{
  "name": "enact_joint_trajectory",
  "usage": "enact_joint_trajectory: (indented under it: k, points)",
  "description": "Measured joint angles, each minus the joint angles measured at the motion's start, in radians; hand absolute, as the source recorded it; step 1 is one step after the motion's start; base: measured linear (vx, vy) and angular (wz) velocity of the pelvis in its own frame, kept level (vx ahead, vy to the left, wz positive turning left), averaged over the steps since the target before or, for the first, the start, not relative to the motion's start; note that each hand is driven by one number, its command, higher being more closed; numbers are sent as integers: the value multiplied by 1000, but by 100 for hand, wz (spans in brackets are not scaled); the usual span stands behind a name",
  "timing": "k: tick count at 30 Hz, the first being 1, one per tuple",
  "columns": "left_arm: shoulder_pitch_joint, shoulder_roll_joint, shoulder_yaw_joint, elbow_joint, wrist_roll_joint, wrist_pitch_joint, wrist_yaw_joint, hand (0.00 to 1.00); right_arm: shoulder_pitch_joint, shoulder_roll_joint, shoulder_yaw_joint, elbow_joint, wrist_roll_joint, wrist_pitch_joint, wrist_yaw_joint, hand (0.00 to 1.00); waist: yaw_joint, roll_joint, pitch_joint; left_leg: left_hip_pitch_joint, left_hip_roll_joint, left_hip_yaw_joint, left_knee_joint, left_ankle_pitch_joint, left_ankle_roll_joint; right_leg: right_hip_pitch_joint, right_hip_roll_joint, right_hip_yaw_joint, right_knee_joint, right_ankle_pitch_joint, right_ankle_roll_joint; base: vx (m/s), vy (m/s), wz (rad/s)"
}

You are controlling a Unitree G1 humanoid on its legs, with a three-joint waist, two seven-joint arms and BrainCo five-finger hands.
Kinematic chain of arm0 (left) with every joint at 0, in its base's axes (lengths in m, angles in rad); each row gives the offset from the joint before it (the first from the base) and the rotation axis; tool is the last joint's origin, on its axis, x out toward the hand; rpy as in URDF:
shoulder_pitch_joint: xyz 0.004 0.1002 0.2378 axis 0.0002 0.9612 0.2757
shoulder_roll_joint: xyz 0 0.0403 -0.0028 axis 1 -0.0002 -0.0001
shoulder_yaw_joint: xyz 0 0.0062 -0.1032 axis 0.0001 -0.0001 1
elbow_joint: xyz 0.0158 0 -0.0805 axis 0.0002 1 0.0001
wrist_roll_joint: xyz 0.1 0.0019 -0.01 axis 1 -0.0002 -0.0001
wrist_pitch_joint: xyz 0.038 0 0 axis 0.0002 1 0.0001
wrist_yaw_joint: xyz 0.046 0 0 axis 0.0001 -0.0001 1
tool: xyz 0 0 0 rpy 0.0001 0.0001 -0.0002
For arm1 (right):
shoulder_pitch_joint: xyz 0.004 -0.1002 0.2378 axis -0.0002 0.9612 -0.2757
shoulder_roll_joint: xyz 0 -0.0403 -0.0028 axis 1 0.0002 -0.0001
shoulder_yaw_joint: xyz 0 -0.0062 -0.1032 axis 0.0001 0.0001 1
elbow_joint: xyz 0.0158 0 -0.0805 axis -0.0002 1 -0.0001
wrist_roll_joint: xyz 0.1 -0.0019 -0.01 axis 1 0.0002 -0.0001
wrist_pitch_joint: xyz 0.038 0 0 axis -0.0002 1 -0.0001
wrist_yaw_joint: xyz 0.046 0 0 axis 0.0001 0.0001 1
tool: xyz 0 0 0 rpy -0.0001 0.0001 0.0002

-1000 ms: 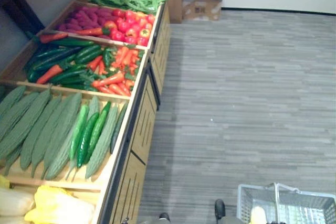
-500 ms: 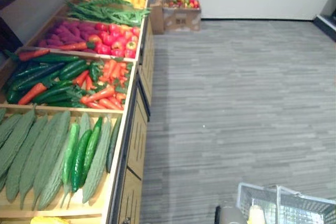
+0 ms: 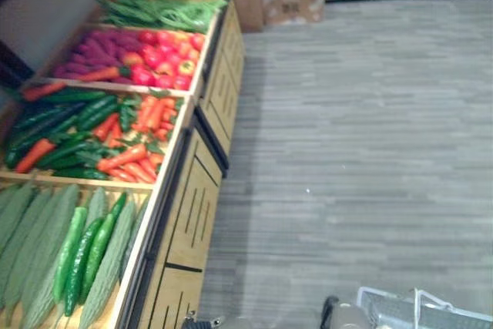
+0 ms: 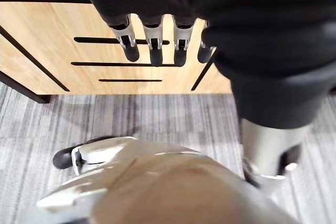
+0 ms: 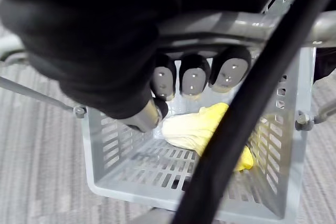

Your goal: Pick vegetable in the basket

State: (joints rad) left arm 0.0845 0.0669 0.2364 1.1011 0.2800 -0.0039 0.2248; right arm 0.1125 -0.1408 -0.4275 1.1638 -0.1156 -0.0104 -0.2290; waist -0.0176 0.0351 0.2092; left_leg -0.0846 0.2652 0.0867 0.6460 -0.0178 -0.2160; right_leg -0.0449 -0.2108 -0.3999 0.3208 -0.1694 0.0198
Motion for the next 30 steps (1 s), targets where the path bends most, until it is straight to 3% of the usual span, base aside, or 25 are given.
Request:
enact_joint_trajectory:
  k: [3,4,5,6,8,9,11,13,14,16,17,20,21,22,23,24,25,27,28,30]
  points:
    - [0,-7,19,-12,-3,-3,5,0,-19,-7,-21,-34,0,-21,-8,100,8,-2,0,-91,-69,18,-20,-113,18,73,-7,-25,-69,-2,5,151,-21,20]
    - [-1,-7,19,-13,-3,-2,5,0,-28,-8,-25,-41,-1,-24,-8,100,13,-4,1,-104,-91,19,-61,-121,26,79,-13,-28,-77,-6,18,100,109,1]
    - [0,-7,17,-15,-2,-2,5,0,-40,-10,-32,-53,-1,-25,-8,100,23,-5,2,-110,-123,26,-180,-105,46,90,-19,-29,-84,-18,49,105,170,-1]
    - [5,-9,16,-11,-1,0,6,0,-53,-17,-33,-56,-3,-25,-7,100,25,2,-1,-110,-135,41,-334,-28,87,94,-13,-30,-81,-29,74,125,187,4]
    - [6,-4,17,-5,1,1,6,0,-57,-8,-33,-57,-3,-24,-7,100,36,-12,-11,-85,-164,53,-441,-32,143,103,-25,-31,-97,-30,100,169,200,29]
    - [5,5,18,-10,2,-1,8,0,-54,7,-25,-60,-3,-24,-7,100,50,-41,-18,-88,-186,61,-479,-19,151,104,-32,-34,-141,-20,114,225,182,32]
    - [7,11,27,-24,2,5,8,0,-56,23,-6,-63,-4,-23,-8,100,66,-60,-15,-107,-208,68,-471,-18,152,127,-34,-48,-212,22,139,189,131,34]
    - [7,12,26,-29,10,6,8,0,-50,28,13,-62,-6,-20,-10,100,63,-64,-12,-121,-218,129,-445,-24,156,172,-42,-57,-272,57,145,143,146,48]
    - [13,13,26,-28,12,6,8,0,-50,28,15,-61,-12,-15,-10,100,65,-62,-13,-113,-215,177,-435,-45,182,194,-43,-53,-286,63,149,117,88,9]
    - [35,12,26,-26,15,7,7,0,-51,26,27,-55,-28,-14,-8,100,81,-66,-15,-81,-216,181,-439,-68,186,211,-48,-27,-281,76,155,108,49,-16]
    - [50,13,25,-25,18,7,7,0,-49,21,38,-51,-36,-17,-7,100,83,-74,-21,-65,-220,180,-462,-85,191,203,-55,-17,-243,77,156,70,49,-14]
    - [78,17,-5,-17,18,7,6,0,-54,-1,43,-52,-40,-28,-8,100,74,-65,-35,6,-221,186,-530,-87,204,65,-100,57,86,79,152,81,92,-8]
    - [85,27,-18,-8,18,7,3,0,-53,-2,44,-51,-40,-29,-8,100,73,-78,-39,36,-234,186,-548,-88,206,8,-133,84,225,93,131,152,127,12]
    - [94,54,-36,-4,18,10,-1,0,-51,9,51,-50,-39,-23,-7,100,72,-103,-40,90,-250,175,-578,-91,211,-60,-174,128,406,174,91,142,73,23]
    - [101,60,-44,-5,17,11,-3,0,-48,16,54,-49,-36,-22,-7,100,68,-108,-40,111,-251,162,-585,-95,216,-80,-179,143,460,221,99,263,51,41]
    - [109,64,-50,-5,17,13,-6,0,-38,37,49,-44,-35,-20,-6,100,58,-117,-42,139,-247,137,-591,-102,226,-113,-177,152,545,176,102,265,-10,49]
    - [112,66,-50,-5,16,17,-2,0,-34,53,49,-45,-32,-19,-4,100,50,-122,-41,156,-238,116,-588,-108,237,-135,-164,134,567,81,106,278,-30,49]
    - [110,64,-48,-5,17,16,-5,0,-31,63,48,-43,-27,-15,-4,100,43,-111,-39,178,-224,97,-590,-119,234,-163,-134,80,489,-7,96,219,-74,40]
    - [109,61,-45,-5,17,16,-5,0,-30,63,46,-41,-22,-15,-4,100,40,-106,-39,181,-219,92,-588,-117,229,-168,-126,58,436,-11,91,245,-120,35]
    - [102,46,-34,-6,17,16,-6,0,-36,63,42,-37,-21,-13,-2,100,43,-82,-32,204,-194,78,-593,-127,209,-180,-72,21,136,6,101,255,-162,27]
